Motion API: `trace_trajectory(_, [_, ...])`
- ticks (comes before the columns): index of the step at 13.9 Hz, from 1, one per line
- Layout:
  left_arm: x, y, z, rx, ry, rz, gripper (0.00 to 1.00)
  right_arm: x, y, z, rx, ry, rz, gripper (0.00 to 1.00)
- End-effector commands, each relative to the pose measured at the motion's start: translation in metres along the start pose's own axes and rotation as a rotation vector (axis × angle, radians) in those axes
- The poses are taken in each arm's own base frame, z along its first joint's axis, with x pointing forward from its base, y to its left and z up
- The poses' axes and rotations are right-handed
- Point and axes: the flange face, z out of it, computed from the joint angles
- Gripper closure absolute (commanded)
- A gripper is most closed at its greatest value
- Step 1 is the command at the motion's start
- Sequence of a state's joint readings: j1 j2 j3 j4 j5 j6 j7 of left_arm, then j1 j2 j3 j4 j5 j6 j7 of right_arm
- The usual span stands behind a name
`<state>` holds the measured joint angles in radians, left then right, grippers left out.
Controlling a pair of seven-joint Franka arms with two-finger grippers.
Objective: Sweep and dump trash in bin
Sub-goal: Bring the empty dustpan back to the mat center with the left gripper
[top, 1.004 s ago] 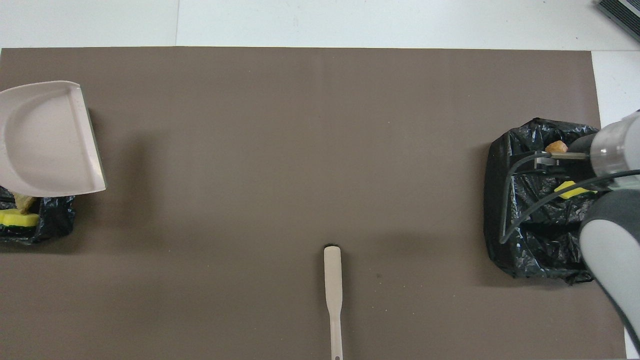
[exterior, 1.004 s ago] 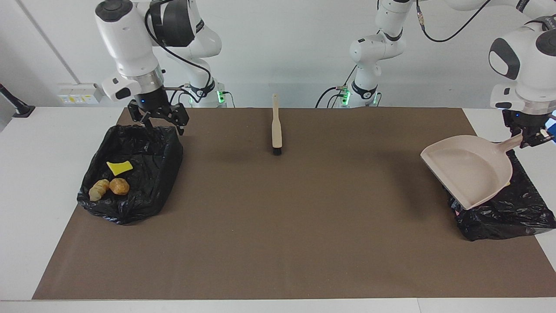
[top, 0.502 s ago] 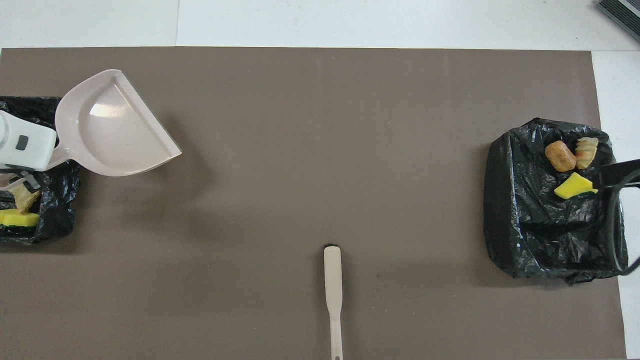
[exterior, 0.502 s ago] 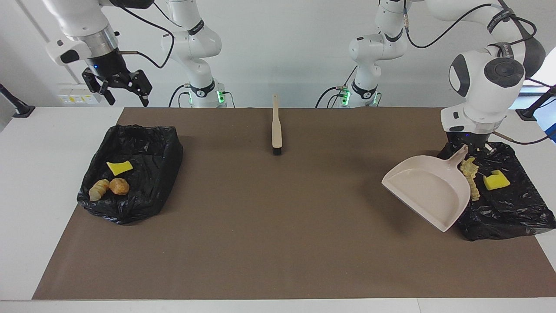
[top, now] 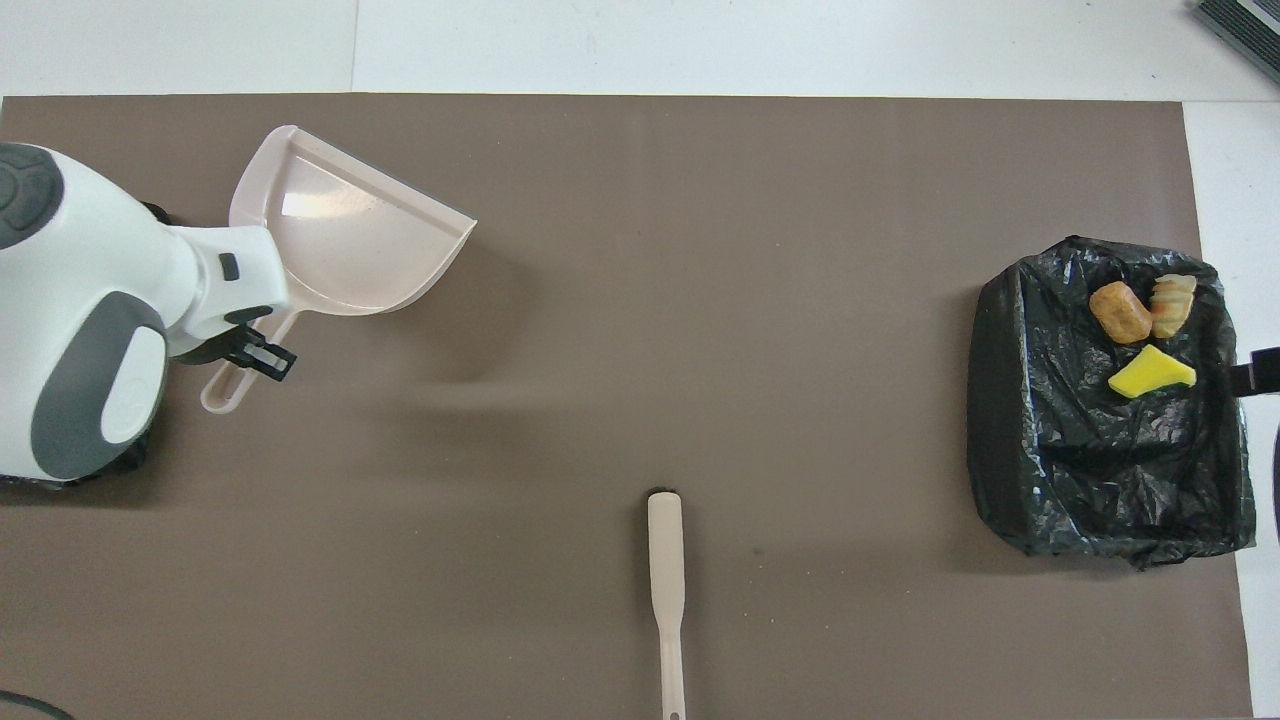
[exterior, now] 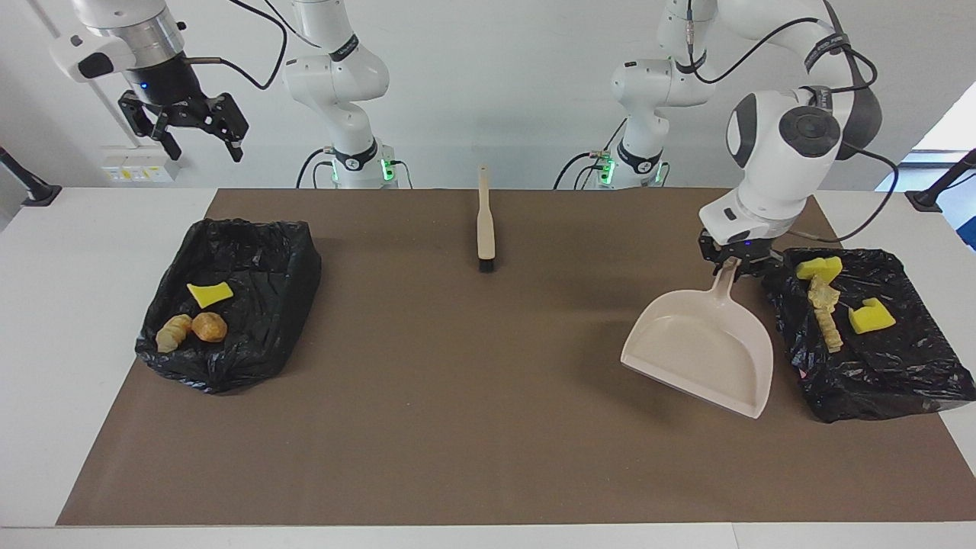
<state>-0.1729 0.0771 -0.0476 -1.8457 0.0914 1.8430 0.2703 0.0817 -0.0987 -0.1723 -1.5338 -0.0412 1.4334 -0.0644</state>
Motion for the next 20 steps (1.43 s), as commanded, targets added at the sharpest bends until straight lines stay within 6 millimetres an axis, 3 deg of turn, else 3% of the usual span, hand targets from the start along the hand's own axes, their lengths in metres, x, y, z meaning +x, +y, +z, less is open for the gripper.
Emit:
trace_trajectory(1, [0.02,0.053,0.009,-0.034,0.02,-0.078,1.0,-0.007,0.008,0.002,-0.017,-0.014,-0.015,0.0])
trace_trajectory(3, [0.049,0.095,0.024,-0.084,0.052,-0.215,1.0,-0.008,0.007,0.003,-0.009,-0.022,-0.013,0.0])
trace_trajectory(5, [0.075,0.146,0.031,-0.109,0.053,-0.214,1.0,-0.012,0.008,0.005,-0.001,-0.052,-0.01,0.0])
trace_trajectory(8, [0.096,0.197,0.04,-0.134,0.076,-0.282,1.0,-0.011,0.013,0.004,-0.001,-0.044,0.005,0.0])
trace_trajectory(10, [0.104,0.208,0.038,-0.201,0.123,-0.379,1.0,-0.011,0.013,0.005,0.0,-0.047,0.004,0.0])
trace_trajectory(11, [0.109,0.227,0.045,-0.206,0.125,-0.382,1.0,-0.011,0.013,0.005,0.0,-0.047,0.002,0.0])
trace_trajectory(16, [0.123,0.272,0.075,-0.206,0.132,-0.443,1.0,-0.013,0.006,0.003,0.0,-0.046,-0.01,0.0])
trace_trajectory(18, [0.125,0.277,0.086,-0.204,0.13,-0.442,1.0,-0.013,0.007,0.004,-0.001,-0.048,-0.013,0.0])
trace_trajectory(19, [0.125,0.277,0.091,-0.202,0.126,-0.446,0.98,-0.014,0.008,0.005,-0.004,-0.049,-0.017,0.0])
trace_trajectory(20, [0.124,0.277,0.094,-0.198,0.119,-0.444,0.86,-0.017,0.008,0.007,-0.007,-0.05,-0.023,0.0])
